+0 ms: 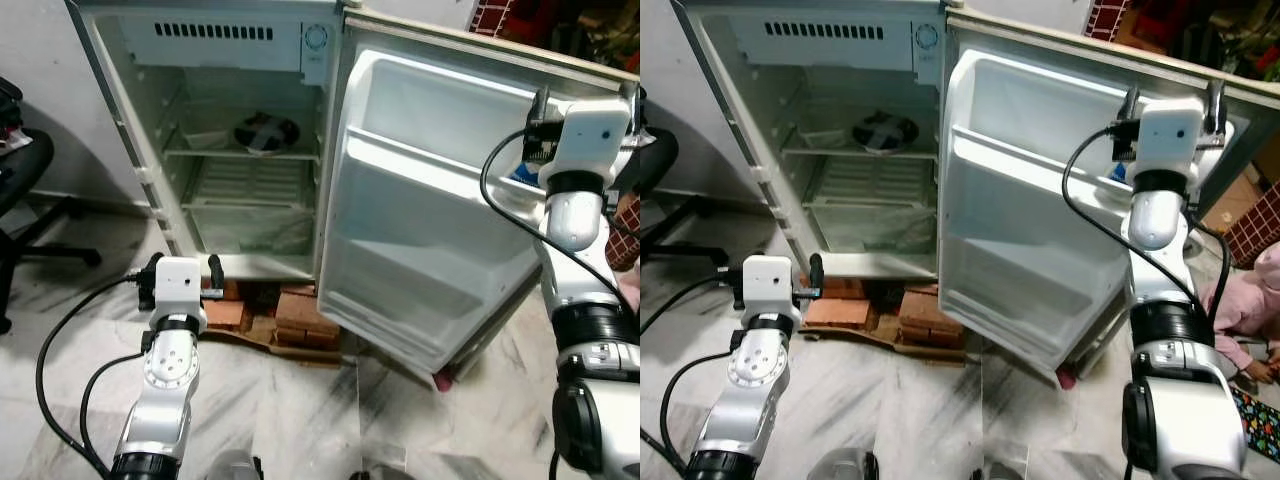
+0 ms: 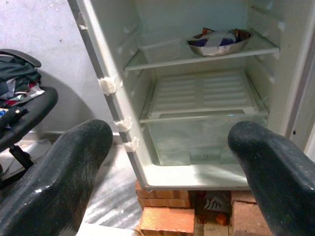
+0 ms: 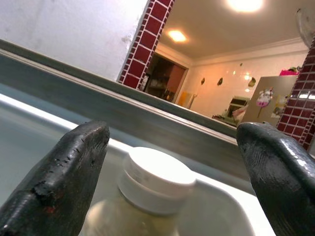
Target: Restocking fridge
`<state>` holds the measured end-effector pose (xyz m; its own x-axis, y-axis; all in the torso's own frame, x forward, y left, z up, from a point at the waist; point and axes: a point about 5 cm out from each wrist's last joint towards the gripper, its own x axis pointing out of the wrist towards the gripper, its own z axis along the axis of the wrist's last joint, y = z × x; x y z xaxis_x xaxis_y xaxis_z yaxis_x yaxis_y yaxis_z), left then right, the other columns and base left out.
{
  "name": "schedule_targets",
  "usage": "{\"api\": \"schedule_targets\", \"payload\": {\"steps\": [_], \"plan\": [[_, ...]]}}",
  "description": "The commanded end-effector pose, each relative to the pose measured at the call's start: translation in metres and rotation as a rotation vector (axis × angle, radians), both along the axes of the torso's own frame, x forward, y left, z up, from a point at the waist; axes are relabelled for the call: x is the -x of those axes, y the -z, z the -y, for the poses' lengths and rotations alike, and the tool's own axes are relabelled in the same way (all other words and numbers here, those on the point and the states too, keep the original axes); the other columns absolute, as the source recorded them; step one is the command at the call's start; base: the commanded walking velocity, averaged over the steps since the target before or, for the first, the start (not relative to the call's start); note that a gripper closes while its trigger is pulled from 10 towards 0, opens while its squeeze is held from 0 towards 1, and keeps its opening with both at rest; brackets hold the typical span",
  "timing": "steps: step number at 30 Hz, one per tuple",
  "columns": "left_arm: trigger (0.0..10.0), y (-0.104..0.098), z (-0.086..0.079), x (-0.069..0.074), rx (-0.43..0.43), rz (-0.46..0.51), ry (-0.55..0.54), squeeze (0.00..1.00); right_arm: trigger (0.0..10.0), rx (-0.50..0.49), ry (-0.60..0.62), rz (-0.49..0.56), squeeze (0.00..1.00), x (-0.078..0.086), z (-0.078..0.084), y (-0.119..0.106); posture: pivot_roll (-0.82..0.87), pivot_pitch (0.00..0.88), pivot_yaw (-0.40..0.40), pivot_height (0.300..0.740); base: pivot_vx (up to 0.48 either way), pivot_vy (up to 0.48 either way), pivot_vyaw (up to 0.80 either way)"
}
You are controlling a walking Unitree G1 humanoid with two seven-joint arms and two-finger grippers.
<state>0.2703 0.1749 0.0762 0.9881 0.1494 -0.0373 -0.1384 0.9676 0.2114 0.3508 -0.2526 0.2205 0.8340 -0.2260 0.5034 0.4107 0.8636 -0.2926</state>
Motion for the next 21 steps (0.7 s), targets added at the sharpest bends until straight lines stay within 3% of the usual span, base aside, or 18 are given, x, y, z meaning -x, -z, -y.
{"api": "schedule_targets", "payload": {"steps": [1, 4, 5, 6, 7, 9, 13, 15, 21], "plan": [[10.0, -0.001, 0.0, -0.002, 0.008, -0.002, 0.004, 0.0, 10.0, 0.01, -0.017, 0.041, 1.0, 0.007, -0.003, -0.01, 0.1, 0.046, -0.033, 0.74, 0.0, 0.0, 0.0], [10.0, -0.001, 0.001, -0.003, 0.004, 0.002, -0.004, 0.0, 10.0, 0.012, -0.047, 0.034, 0.98, 0.022, -0.013, -0.002, 0.1, 0.044, -0.034, 0.74, 0.0, 0.0, 0.0], [10.0, -0.002, 0.001, -0.003, -0.003, 0.001, -0.004, 0.0, 10.0, 0.007, -0.057, 0.012, 0.38, 0.033, -0.02, 0.008, 0.1, 0.044, -0.033, 0.74, 0.0, 0.0, 0.0], [10.0, -0.002, 0.0, -0.003, -0.004, 0.001, -0.004, 0.0, 10.0, 0.005, -0.058, 0.007, 0.38, 0.036, -0.021, 0.01, 0.1, 0.044, -0.033, 0.74, 0.0, 0.0, 0.0], [10.0, -0.001, 0.0, -0.003, -0.004, -0.001, -0.004, 0.0, 10.0, 0.012, -0.068, -0.004, 0.0, 0.042, -0.026, 0.016, 0.1, 0.043, -0.031, 0.74, 0.0, 0.0, 0.0], [10.0, -0.001, 0.0, -0.004, -0.004, -0.002, -0.002, 0.0, 10.0, 0.013, -0.105, -0.048, 0.0, 0.057, -0.038, 0.034, 0.1, 0.042, -0.028, 0.74, 0.0, 0.0, 0.0], [10.0, -0.001, 0.002, -0.006, -0.007, -0.002, 0.007, 0.0, 10.0, -0.012, -0.144, -0.117, 0.0, 0.069, -0.051, 0.054, 0.09, 0.037, -0.023, 0.74, 0.0, 0.0, 0.0], [10.0, -0.002, 0.004, -0.008, -0.018, 0.0, 0.017, 0.0, 10.0, -0.059, -0.188, -0.203, 0.0, 0.074, -0.064, 0.072, 0.09, 0.031, -0.019, 0.74, 0.0, -0.12, 0.0], [10.0, -0.002, 0.005, -0.01, -0.02, 0.001, 0.021, 0.0, 10.0, -0.226, -0.197, -0.377, 0.0, 0.079, -0.065, 0.109, 0.09, 0.025, -0.024, 0.74, 0.0, -0.242, 0.0]]}}
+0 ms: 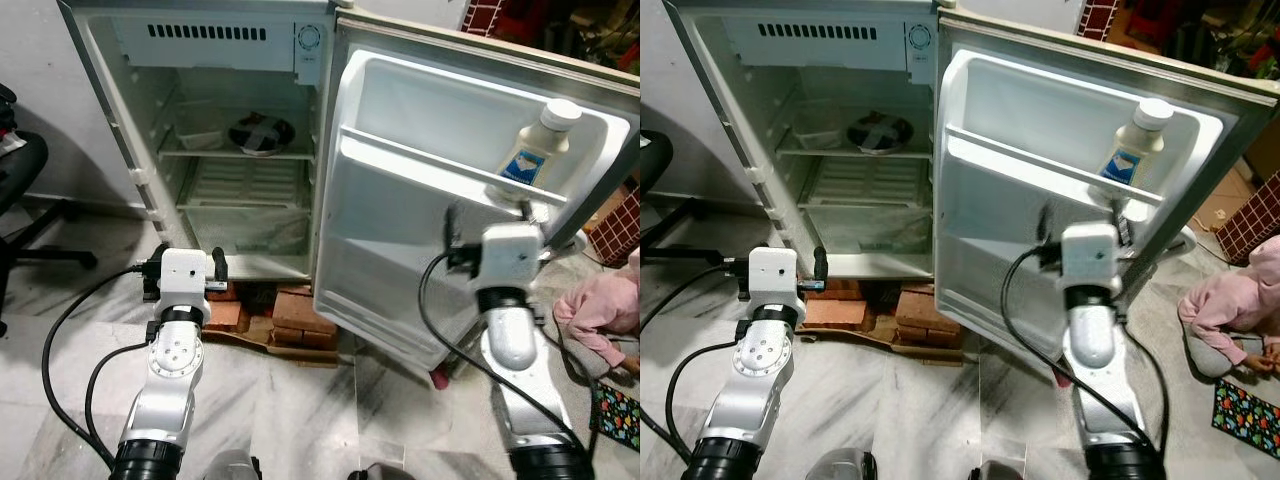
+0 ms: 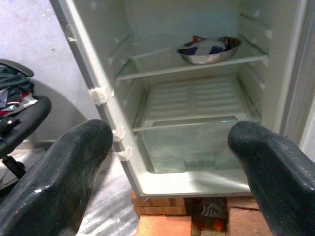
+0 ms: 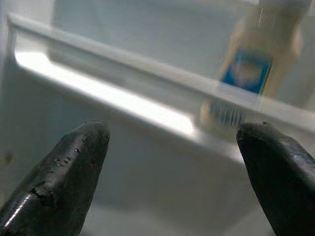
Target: Restocking fridge
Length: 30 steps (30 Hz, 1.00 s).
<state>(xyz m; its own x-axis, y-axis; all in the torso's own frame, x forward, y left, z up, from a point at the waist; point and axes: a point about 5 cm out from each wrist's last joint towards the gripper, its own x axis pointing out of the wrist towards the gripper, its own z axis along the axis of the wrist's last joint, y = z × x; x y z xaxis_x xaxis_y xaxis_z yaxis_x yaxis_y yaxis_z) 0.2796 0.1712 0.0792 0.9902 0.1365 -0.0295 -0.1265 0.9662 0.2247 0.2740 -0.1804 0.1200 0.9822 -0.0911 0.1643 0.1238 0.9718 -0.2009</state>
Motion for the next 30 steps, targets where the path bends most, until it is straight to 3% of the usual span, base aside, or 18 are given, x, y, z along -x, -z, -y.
{"api": "schedule_targets", "payload": {"steps": [1, 4, 8, 18, 23, 30], "plan": [[10.0, 0.001, 0.001, -0.001, -0.007, -0.005, 0.008, 0.0, 10.0, -0.034, 0.001, -0.095, 0.0, 0.002, 0.006, 0.016, 0.09, 0.024, -0.024, 0.74, 0.0, -0.255, 0.0], [10.0, 0.005, 0.0, 0.002, -0.013, -0.021, 0.008, 0.0, 10.0, -0.086, -0.023, -0.191, 0.0, 0.01, 0.004, 0.038, 0.09, 0.021, -0.023, 0.74, 0.0, -0.26, 0.0], [10.0, 0.007, -0.001, 0.002, -0.018, -0.031, 0.014, 0.0, 10.0, -0.166, -0.032, -0.246, 0.0, 0.015, 0.003, 0.05, 0.09, 0.024, -0.017, 0.74, 0.0, -0.277, 0.0], [10.0, 0.003, 0.0, -0.001, -0.031, -0.019, 0.03, 0.0, 10.0, -0.201, -0.085, -0.264, 0.0, 0.012, 0.001, 0.048, 0.08, 0.049, -0.004, 0.74, 0.0, -0.283, 0.0], [10.0, 0.007, -0.001, 0.002, -0.038, -0.031, 0.036, 0.0, 10.0, -0.328, -0.273, -0.345, 0.0, 0.014, -0.018, 0.054, 0.09, 0.06, -0.001, 0.74, 0.0, -0.334, 0.0], [10.0, 0.011, 0.0, 0.005, -0.034, -0.045, 0.03, 0.0, 10.0, -0.263, -0.46, -0.458, 0.0, 0.029, -0.033, 0.067, 0.09, 0.057, -0.021, 0.74, -0.137, -0.343, 0.0]]}}
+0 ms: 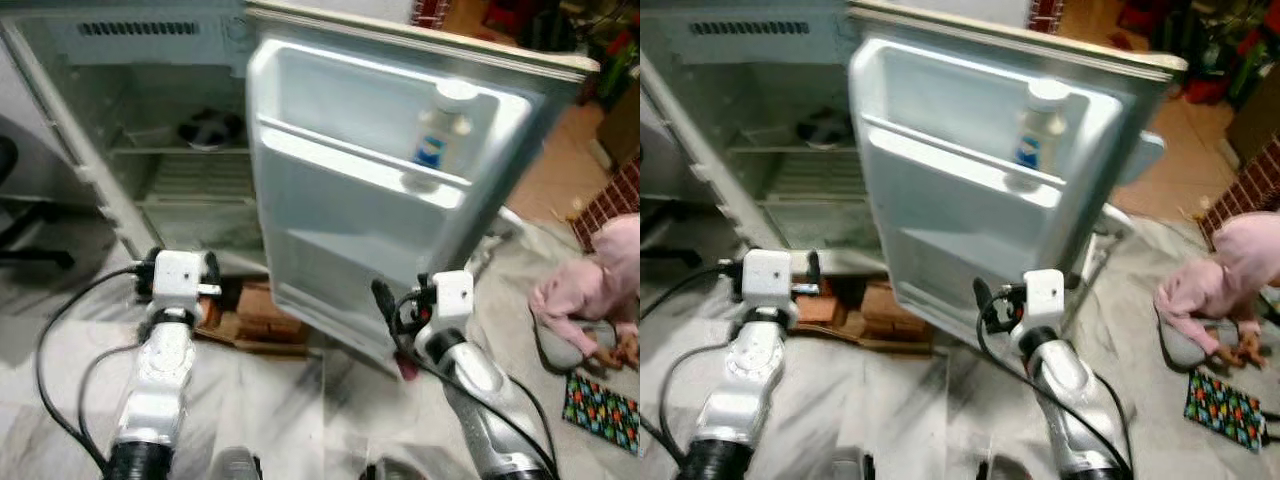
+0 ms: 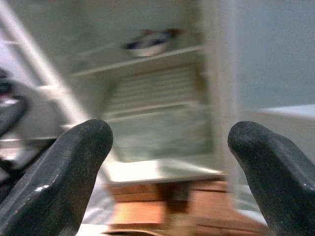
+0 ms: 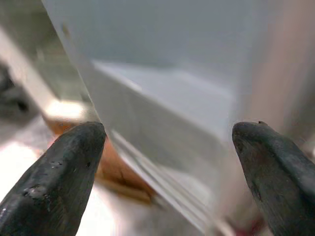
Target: Restocking fridge
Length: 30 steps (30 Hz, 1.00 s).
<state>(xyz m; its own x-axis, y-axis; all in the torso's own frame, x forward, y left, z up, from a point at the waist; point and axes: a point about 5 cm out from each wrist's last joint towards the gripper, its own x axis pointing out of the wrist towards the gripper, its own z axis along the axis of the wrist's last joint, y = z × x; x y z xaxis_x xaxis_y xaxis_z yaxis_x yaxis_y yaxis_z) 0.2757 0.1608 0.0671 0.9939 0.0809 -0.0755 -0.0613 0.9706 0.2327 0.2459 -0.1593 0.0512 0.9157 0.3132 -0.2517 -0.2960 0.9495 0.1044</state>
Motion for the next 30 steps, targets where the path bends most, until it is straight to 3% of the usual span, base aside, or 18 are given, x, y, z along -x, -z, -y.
{"api": "schedule_targets", "payload": {"steps": [1, 7, 10, 14, 16, 19, 21, 30], "plan": [[10.0, -0.001, -0.01, 0.001, -0.03, 0.001, -0.027, 0.0, 10.0, 0.006, -0.066, 0.002, 0.0, 0.001, -0.01, -0.001, 0.09, 0.056, -0.023, 0.74, 0.0, -0.345, 0.0], [10.0, 0.001, -0.008, 0.003, -0.027, -0.006, -0.026, 0.0, 10.0, 0.045, 0.01, 0.025, 0.0, -0.01, 0.006, -0.005, 0.09, 0.05, -0.028, 0.74, -0.08, -0.348, 0.0], [10.0, 0.002, -0.008, 0.003, -0.026, -0.01, -0.025, 0.0, 10.0, 0.108, 0.11, 0.073, 0.0, -0.019, 0.016, -0.012, 0.09, 0.043, -0.028, 0.74, 0.0, -0.351, 0.0], [10.0, 0.003, -0.009, 0.005, -0.029, -0.012, -0.024, 0.0, 10.0, 0.017, 0.174, 0.101, 0.0, -0.025, 0.017, -0.016, 0.09, 0.036, -0.023, 0.74, 0.0, -0.348, 0.0], [10.0, 0.003, -0.01, 0.006, -0.018, -0.009, -0.031, 0.0, 10.0, 0.097, 0.205, 0.129, 0.0, -0.025, 0.018, -0.016, 0.09, 0.033, -0.021, 0.74, 0.0, -0.152, 0.0], [10.0, 0.003, -0.012, 0.006, -0.01, 0.004, -0.032, 0.0, 10.0, -0.009, 0.204, 0.094, 0.0, -0.023, 0.016, -0.016, 0.09, 0.032, -0.02, 0.74, 0.0, 0.0, 0.0], [10.0, 0.001, -0.012, 0.006, -0.009, 0.014, -0.027, 0.0, 10.0, -0.012, 0.232, 0.126, 0.0, -0.023, 0.017, -0.019, 0.09, 0.031, -0.018, 0.74, 0.0, 0.0, 0.0], [10.0, -0.004, -0.012, 0.004, -0.008, 0.036, -0.012, 0.0, 10.0, -0.04, 0.256, 0.161, 0.0, -0.03, 0.017, -0.026, 0.09, 0.036, -0.014, 0.74, 0.0, -0.095, 0.8]]}}
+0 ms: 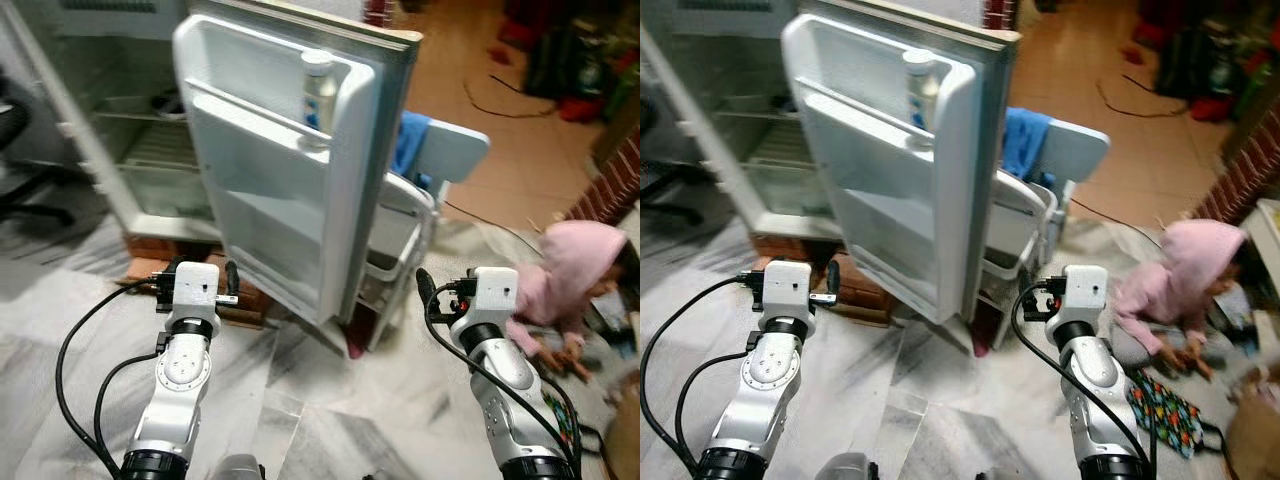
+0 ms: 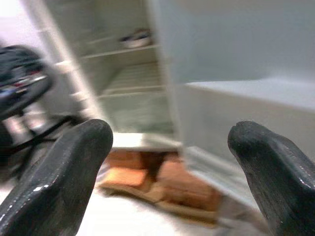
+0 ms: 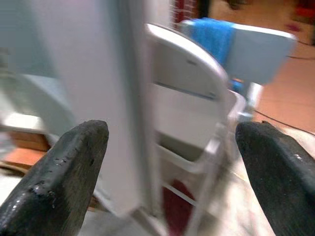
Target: Restocking fridge
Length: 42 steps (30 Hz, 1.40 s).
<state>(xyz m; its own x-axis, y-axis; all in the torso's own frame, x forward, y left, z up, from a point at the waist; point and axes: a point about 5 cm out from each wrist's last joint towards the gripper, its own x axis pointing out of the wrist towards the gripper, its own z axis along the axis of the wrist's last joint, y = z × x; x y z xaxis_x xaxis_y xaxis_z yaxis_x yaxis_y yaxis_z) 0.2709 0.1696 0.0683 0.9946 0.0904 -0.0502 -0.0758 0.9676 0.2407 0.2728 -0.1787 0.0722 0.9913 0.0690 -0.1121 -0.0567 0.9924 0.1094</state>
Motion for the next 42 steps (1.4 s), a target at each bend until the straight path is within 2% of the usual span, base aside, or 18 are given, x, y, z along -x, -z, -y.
{"api": "schedule_targets", "payload": {"steps": [1, 15, 32, 42], "plan": [[10.0, -0.003, -0.004, -0.001, 0.003, 0.013, -0.003, 0.0, 10.0, -0.007, 0.004, 0.032, 0.0, -0.004, -0.001, -0.007, 0.09, 0.035, -0.014, 0.74, 0.0, -0.337, 0.8], [10.0, -0.004, -0.005, -0.001, 0.001, 0.016, -0.011, 0.0, 10.0, 0.04, 0.023, 0.097, 0.0, -0.014, -0.006, -0.019, 0.1, 0.046, -0.017, 0.74, 0.0, -0.357, 0.77], [10.0, -0.004, -0.004, -0.002, 0.015, 0.015, -0.009, 0.0, 10.0, 0.051, 0.046, 0.112, 0.0, -0.014, -0.002, -0.021, 0.09, 0.045, -0.014, 0.74, 0.0, -0.346, 0.0], [10.0, -0.005, -0.006, -0.001, 0.019, 0.028, -0.001, 0.0, 10.0, 0.053, 0.036, 0.12, 0.0, -0.015, -0.005, -0.021, 0.1, 0.042, -0.014, 0.74, 0.0, 0.0, 0.0]]}}
